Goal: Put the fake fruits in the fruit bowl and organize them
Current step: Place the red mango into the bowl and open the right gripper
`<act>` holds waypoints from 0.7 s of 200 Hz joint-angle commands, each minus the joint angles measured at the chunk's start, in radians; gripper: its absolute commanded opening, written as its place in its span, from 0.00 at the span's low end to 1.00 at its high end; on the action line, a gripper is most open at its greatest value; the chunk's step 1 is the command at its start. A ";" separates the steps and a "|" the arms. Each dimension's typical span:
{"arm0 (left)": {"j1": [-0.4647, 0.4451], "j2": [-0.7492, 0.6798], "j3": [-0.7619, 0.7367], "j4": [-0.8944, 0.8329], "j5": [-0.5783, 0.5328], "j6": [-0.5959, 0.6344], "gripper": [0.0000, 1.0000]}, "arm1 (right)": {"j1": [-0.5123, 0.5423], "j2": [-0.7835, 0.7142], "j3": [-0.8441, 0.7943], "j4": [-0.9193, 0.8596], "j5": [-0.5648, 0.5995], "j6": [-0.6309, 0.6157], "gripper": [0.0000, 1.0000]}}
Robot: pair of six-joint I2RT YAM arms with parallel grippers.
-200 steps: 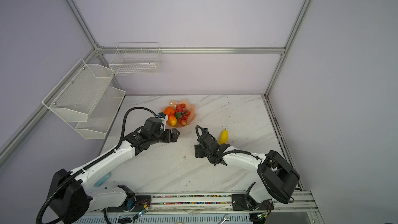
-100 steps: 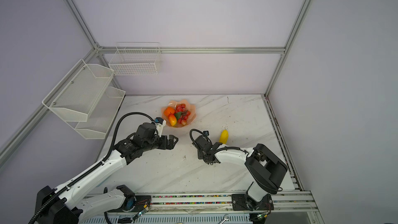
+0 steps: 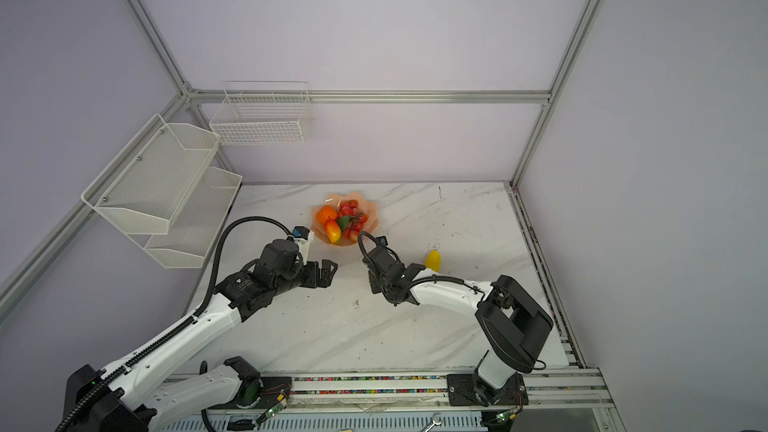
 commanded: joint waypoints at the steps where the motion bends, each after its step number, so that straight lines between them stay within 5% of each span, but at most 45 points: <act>1: 0.027 -0.032 -0.032 0.080 -0.094 0.043 1.00 | 0.001 0.019 0.126 0.047 -0.060 -0.294 0.42; 23: 0.095 -0.034 -0.005 0.092 -0.020 -0.018 1.00 | -0.035 0.097 0.257 0.036 -0.128 -0.473 0.37; 71: 0.175 -0.115 0.040 0.044 0.074 -0.065 1.00 | -0.164 0.293 0.499 -0.046 -0.439 -0.654 0.37; 140: 0.225 -0.209 -0.011 0.004 0.063 -0.030 1.00 | -0.167 0.509 0.708 -0.167 -0.452 -0.771 0.38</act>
